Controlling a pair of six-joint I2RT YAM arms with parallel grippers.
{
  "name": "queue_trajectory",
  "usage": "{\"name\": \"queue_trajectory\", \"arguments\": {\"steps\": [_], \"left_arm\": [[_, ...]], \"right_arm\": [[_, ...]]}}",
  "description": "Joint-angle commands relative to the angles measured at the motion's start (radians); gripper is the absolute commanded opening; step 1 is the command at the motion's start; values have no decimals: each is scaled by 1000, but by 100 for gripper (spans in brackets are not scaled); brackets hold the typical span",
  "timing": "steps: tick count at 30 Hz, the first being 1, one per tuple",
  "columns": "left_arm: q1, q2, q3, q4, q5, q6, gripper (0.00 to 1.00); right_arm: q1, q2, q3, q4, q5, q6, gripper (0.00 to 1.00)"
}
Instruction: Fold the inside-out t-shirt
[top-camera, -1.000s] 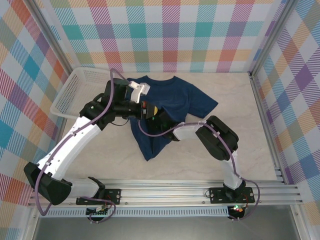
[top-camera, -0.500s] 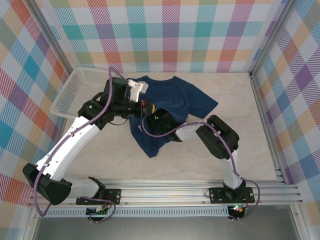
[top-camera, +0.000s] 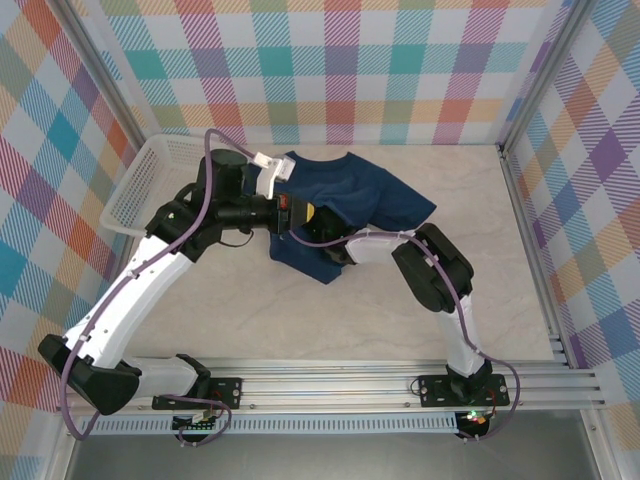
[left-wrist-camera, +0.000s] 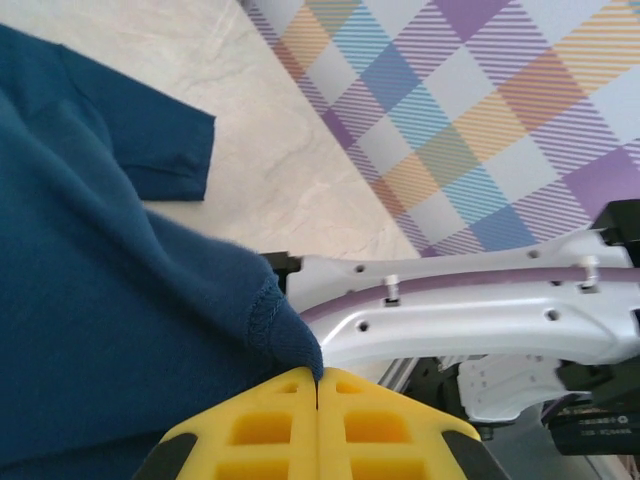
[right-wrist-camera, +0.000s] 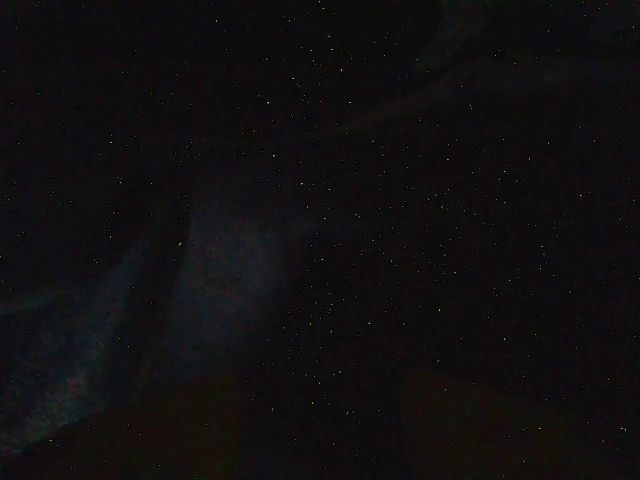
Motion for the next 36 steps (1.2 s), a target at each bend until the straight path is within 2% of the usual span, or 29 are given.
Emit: {"name": "queue_trajectory", "arguments": {"steps": [1,10,21,26,32,34,36], "left_arm": [[-9,-25,67,68,77,-29,0],[-10,-48,74,72,31,-24,0],[-12,-39,79,62,33,-22,0],[-14,-40,94,68,52,-25,0],[-15,-39,112,79,82,-34,0],[-15,-43,118,81,87,-33,0],[-15,-46,124,81,81,-31,0]], "right_arm": [[-8,12,51,-135,42,4,46],[-36,-21,74,-326,90,-201,51],[-70,44,190,-385,68,-538,61],[-77,94,230,-350,75,-709,65],[-92,171,327,-365,76,-809,69],[-100,193,358,-386,75,-823,75],[-109,212,386,-408,78,-830,76]]}}
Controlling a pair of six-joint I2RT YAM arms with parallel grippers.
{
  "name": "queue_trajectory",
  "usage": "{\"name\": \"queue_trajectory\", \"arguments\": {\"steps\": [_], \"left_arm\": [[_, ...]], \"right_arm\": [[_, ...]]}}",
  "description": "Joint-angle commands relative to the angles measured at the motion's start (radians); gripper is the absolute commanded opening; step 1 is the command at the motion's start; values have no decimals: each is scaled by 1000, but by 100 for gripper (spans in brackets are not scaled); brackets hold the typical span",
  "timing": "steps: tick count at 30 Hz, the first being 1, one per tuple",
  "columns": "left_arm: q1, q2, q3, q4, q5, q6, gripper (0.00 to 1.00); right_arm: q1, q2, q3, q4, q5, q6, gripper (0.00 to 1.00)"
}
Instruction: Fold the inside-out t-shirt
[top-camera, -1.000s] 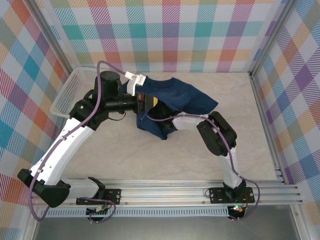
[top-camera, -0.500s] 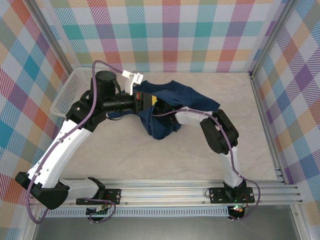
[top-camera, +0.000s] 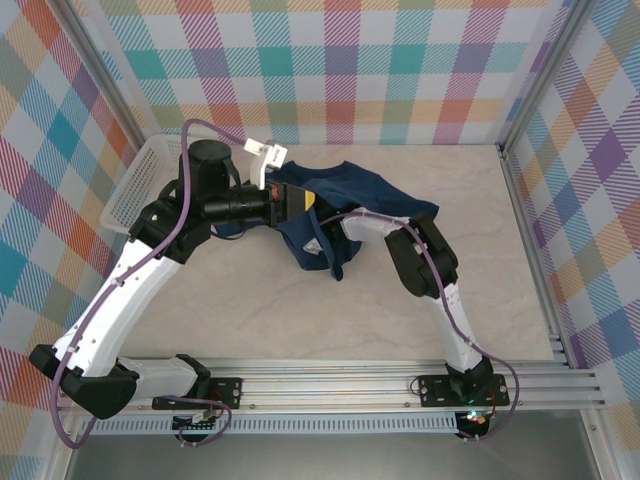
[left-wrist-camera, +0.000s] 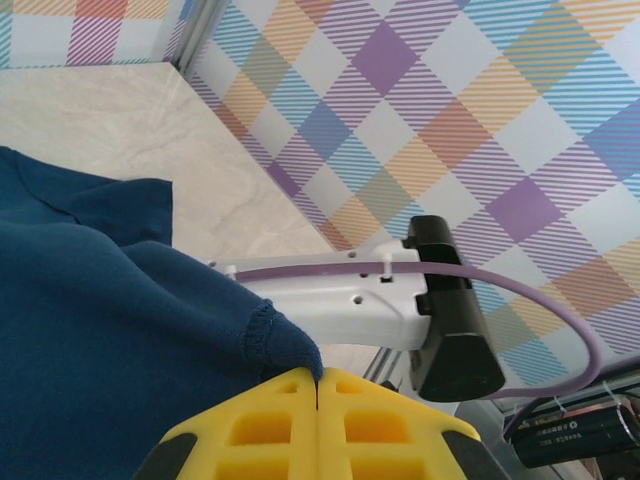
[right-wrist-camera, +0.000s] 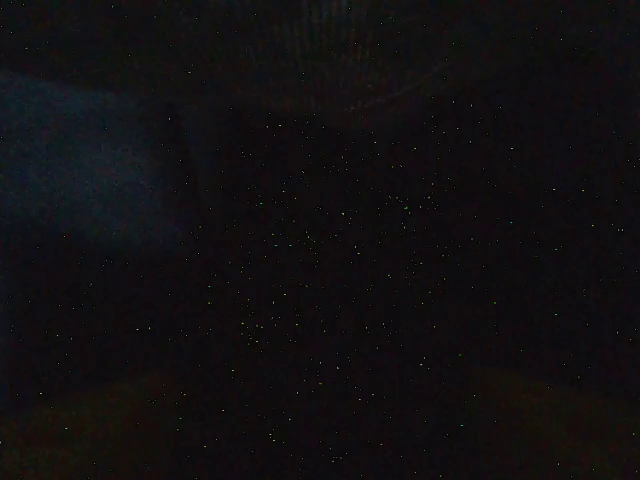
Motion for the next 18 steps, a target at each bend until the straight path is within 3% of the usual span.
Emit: {"name": "queue_trajectory", "arguments": {"steps": [1,6,10,14,18], "left_arm": [[-9,-26,44,46,30,-9,0],[-10,-54,49,65,-23,-1,0],[-10,-75,31,70,-126,7,0],[-10,-106,-11,71,-307,11,0],[-6,-100,-37,26,-574,27,0]], "right_arm": [[-26,26,56,-38,10,-62,77],[-45,48,78,-87,-20,-54,78],[-52,74,104,-140,-36,-48,71],[-56,66,96,-174,-62,-36,42],[-66,3,44,-177,-114,-1,14]]}}
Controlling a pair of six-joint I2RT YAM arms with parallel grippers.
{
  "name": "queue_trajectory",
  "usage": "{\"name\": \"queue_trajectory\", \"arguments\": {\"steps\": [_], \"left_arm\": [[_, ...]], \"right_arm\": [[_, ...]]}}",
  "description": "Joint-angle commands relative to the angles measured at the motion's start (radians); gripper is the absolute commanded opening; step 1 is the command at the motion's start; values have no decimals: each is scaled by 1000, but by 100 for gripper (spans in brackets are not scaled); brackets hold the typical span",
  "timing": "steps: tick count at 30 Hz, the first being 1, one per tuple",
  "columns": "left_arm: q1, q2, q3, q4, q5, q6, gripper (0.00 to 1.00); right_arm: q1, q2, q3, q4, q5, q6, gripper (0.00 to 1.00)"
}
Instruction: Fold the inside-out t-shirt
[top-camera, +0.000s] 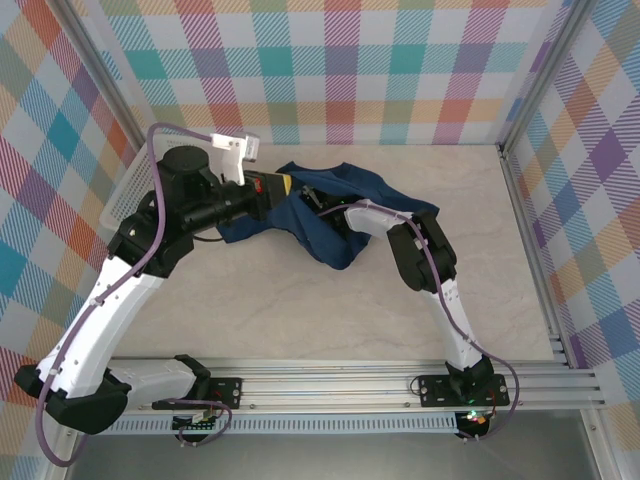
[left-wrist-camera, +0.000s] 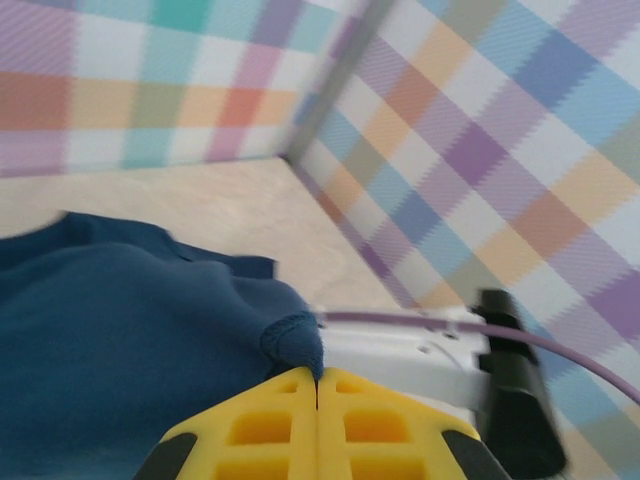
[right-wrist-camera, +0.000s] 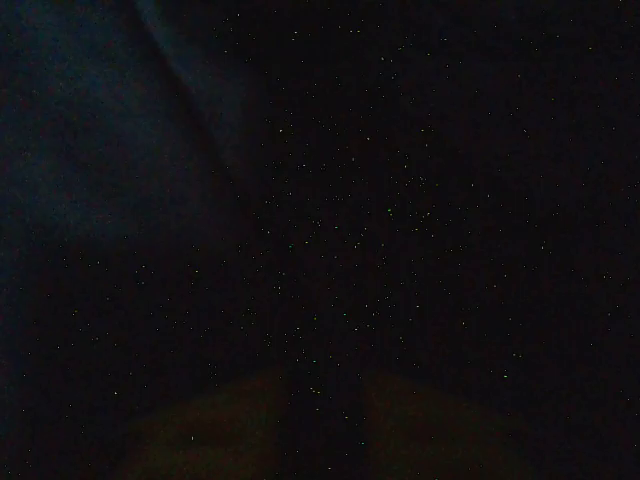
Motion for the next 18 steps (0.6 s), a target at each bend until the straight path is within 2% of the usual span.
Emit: {"name": "queue_trajectory", "arguments": {"steps": [1,3,6,8,12,18], "left_arm": [[0,-1,-26,-2,-289,26,0],[14,14,-33,-14,-401,34,0],[43,36,-62,13,-564,63,0],[81,64,-80,34,-634,68,0],[181,153,-106,59,-665,52,0],[263,315,-109,118,-597,29,0]], "right_arm": [[-15,-66,-59,-42,-57,33,8],[-15,-125,-120,-26,-84,40,0],[-15,-237,-241,13,-135,59,0],[-15,-325,-331,44,-183,66,0],[-14,-503,-501,93,-300,72,0],[-14,-680,-626,103,-464,34,0]]}}
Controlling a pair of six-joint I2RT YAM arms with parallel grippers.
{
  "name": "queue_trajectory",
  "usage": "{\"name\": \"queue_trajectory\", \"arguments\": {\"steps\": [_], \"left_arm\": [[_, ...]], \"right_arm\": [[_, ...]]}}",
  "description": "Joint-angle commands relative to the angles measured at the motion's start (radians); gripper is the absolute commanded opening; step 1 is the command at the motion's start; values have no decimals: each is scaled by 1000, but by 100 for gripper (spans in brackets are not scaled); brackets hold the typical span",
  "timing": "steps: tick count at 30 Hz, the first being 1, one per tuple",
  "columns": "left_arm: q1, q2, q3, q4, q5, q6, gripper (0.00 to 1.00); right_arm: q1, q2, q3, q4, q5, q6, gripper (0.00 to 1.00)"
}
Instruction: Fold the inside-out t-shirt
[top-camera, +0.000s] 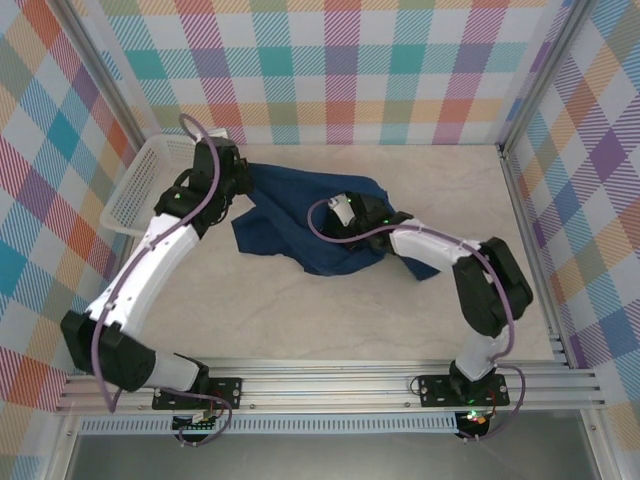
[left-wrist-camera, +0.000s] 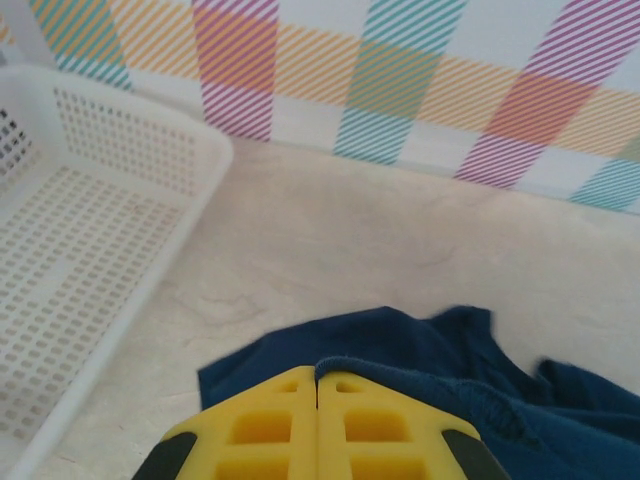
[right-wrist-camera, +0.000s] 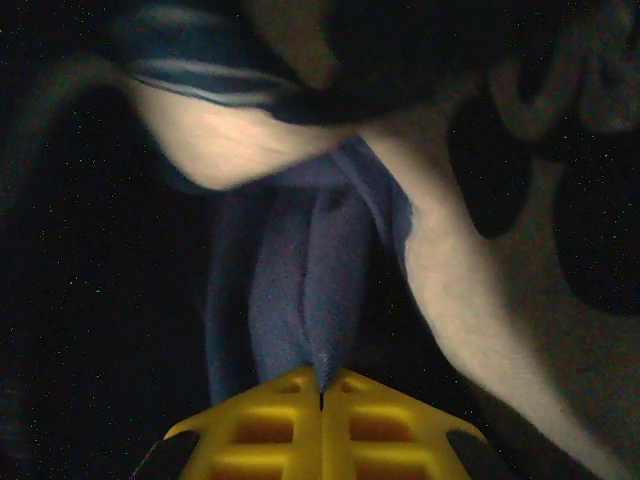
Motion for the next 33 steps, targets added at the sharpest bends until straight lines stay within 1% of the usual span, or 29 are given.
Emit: {"name": "queue_trajectory", "arguments": {"steps": [1,5,8,11,13,16,18,24,29,31,33], "left_arm": [[41,80,19,56,-28,3,0],[71,194,86,39,7,21,0],[109,250,143,18,39,26,0],[117,287,162,-1,53,38,0],[117,290,117,24,109,14,0],[116,295,15,81,187,-31,0],[117,299,-42,105,205,-52,0],[117,300,-181,150,215,-68,0],[114,304,-321,212,271,-110,0],[113,294,-391,266,306,-137,0],[110,272,-453,316,364,-167,0]], "right_arm": [[-3,-77,-45,50,-155,-24,0],[-3,-102,-42,29,-237,-61,0],[-2,-94,-35,21,-237,-70,0],[-4,-108,-27,61,-211,-32,0],[-11,-119,13,79,-200,0,0],[-40,-148,78,134,-247,76,0],[-65,-173,118,158,-277,123,0],[-172,-289,200,195,-357,256,0],[-266,-349,161,327,-464,391,0],[-282,-346,136,352,-508,404,0],[-283,-332,125,349,-547,387,0]]}}
